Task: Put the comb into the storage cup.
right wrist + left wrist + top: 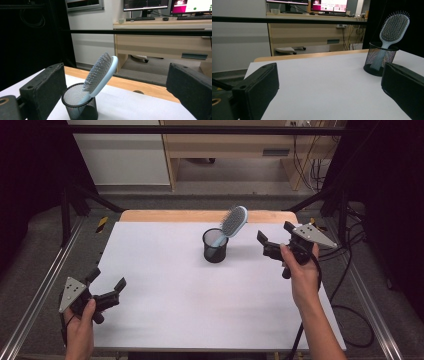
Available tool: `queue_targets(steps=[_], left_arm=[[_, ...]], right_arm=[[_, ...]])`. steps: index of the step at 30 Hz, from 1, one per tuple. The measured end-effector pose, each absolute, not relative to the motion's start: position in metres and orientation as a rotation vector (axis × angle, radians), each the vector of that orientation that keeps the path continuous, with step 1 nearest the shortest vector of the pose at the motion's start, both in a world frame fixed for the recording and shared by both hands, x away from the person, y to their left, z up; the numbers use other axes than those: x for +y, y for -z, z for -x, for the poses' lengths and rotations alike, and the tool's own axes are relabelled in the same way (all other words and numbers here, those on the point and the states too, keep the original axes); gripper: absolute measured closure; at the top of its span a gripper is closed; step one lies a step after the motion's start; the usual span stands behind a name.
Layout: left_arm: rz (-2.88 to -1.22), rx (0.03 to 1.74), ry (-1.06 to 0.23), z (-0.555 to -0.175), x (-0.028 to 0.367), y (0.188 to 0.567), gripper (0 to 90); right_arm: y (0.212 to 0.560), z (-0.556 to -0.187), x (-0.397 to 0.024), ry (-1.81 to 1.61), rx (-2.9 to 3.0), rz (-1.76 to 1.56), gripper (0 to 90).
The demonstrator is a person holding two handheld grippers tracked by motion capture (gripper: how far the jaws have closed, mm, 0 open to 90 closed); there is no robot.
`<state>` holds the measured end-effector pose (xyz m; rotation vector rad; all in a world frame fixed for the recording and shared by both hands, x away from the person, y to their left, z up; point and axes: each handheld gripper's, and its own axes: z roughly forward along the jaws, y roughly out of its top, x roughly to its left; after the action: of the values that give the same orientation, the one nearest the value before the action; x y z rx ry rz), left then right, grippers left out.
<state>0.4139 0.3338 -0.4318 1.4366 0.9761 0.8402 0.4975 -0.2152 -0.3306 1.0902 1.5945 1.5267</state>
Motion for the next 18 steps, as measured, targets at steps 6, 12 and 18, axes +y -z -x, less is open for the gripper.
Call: queue_targets(steps=[6, 12, 18], left_arm=[[-1.417, 0.981, -0.845, -0.412, 0.337, 0.432, 1.3], [-1.415, 0.984, -0.836, -0.411, 0.337, 0.434, 1.3], [-1.441, 0.970, -0.839, -0.408, 0.334, 0.436, 1.2]], right_arm=[[0.329, -0.487, -0.227, -1.529, 1.587, -1.075, 3.3], [0.332, -0.477, -0.241, -1.521, 1.584, -1.071, 3.4], [0.344, -0.468, -0.254, -1.521, 1.573, -1.097, 3.8]])
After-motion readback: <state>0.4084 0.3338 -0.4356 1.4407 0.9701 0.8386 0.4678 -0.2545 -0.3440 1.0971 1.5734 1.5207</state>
